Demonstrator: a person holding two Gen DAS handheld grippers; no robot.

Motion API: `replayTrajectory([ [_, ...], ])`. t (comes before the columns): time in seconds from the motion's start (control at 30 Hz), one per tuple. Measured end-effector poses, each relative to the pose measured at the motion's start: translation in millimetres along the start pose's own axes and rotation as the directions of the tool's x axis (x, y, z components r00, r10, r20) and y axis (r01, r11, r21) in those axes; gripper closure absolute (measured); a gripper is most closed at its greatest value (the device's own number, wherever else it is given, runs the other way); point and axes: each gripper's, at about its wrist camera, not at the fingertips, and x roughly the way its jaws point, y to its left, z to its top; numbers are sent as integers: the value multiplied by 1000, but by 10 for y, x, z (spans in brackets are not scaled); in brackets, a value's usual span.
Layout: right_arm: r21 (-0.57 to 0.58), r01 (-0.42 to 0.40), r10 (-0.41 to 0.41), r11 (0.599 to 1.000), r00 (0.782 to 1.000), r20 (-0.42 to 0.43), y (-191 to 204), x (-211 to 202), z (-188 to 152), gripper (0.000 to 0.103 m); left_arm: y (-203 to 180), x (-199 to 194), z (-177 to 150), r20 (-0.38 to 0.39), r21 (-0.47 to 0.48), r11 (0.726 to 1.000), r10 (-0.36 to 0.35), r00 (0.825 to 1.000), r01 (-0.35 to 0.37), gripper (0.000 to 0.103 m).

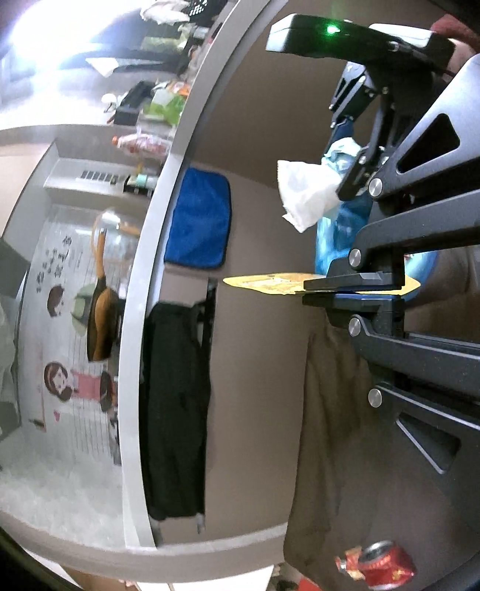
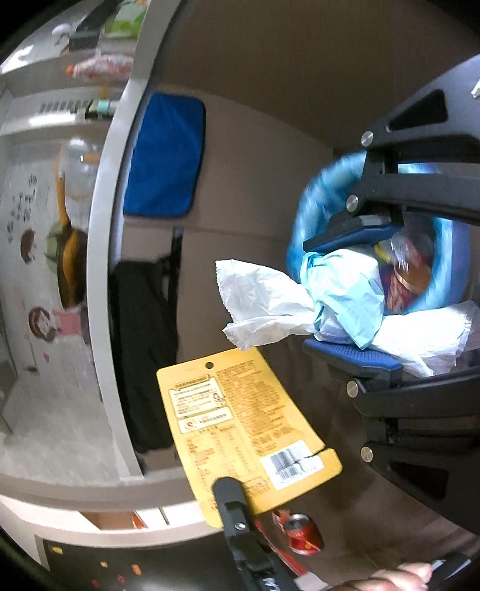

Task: Collect trash
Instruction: 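Carry the card and tissue over the bin and open both tools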

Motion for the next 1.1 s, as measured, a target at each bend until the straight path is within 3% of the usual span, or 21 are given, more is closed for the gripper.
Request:
replayTrajectory([
  [0.27,63,72,-73,995,997,4,-554,0,26,60,-379,447,-110,-73,-1,998,-60,995,60,103],
  [0.5,125,72,-67,989,997,-50,-840,298,-115,60,-493,912,-299,-159,-14,997,-79,984,78,103],
  [0.87,145,51,-33,988,992,-125,-868,766,-275,58,-319,1348,-526,-244,-70,996,-70,967,54,103],
  [1.1,116,60,-51,991,996,-79,-828,814,-287,57,-282,1512,-580,-284,-92,994,-87,955,63,99],
])
